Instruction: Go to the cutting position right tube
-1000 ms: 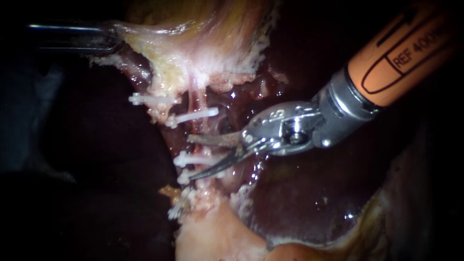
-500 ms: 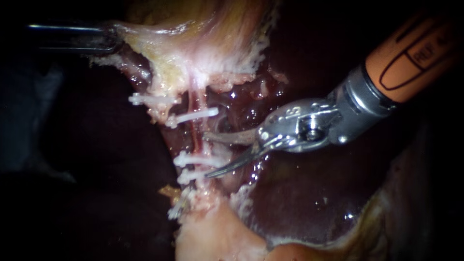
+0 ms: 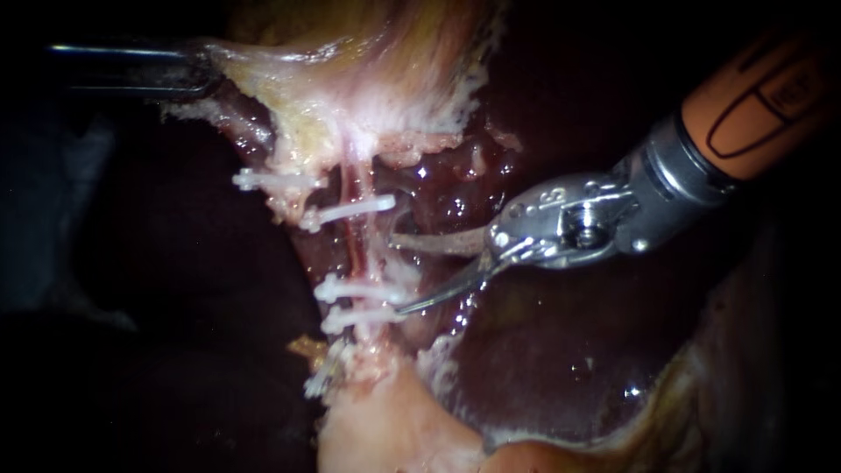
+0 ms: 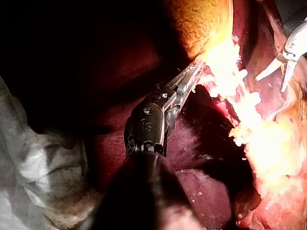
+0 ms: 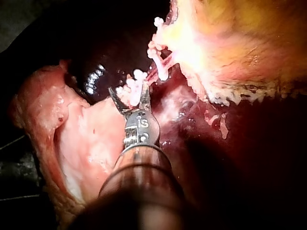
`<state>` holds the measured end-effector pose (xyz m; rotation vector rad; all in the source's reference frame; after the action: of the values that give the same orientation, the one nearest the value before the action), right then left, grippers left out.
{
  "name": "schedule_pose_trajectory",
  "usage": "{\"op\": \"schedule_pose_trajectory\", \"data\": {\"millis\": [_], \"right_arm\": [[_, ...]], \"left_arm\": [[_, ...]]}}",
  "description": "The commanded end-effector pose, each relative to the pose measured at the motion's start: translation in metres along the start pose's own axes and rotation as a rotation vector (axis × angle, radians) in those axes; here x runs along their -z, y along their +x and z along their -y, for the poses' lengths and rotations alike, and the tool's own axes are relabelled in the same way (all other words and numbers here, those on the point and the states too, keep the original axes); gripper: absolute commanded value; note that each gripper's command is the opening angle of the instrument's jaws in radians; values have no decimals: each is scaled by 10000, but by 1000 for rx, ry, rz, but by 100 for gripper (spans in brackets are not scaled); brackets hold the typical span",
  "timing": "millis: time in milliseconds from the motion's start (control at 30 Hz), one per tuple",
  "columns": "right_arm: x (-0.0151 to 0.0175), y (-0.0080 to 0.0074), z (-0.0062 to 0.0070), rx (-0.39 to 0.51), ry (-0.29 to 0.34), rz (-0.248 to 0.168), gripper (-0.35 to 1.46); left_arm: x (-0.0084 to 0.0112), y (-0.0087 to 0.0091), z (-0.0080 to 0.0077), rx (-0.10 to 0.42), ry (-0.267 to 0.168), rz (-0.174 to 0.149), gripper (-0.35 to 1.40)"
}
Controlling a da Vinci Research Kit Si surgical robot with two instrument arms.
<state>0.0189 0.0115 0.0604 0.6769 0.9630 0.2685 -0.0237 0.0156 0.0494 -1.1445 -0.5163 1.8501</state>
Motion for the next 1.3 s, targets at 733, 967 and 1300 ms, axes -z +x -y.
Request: {"op": "schedule_pose_trajectory", "data": {"millis": [733,967,1300], "right_arm": [[-5,-42,-38,-2,-17,30,99],[-23,-44,-42,1,-20,16,104],[-46,-37,-49,-4,29,5,106]], "left_arm": [[0,-1,-1,0,1,0,-35],[0,-1,-1,0,1,0,-35],[0,-1,-1,0,1,0,-35]]}}
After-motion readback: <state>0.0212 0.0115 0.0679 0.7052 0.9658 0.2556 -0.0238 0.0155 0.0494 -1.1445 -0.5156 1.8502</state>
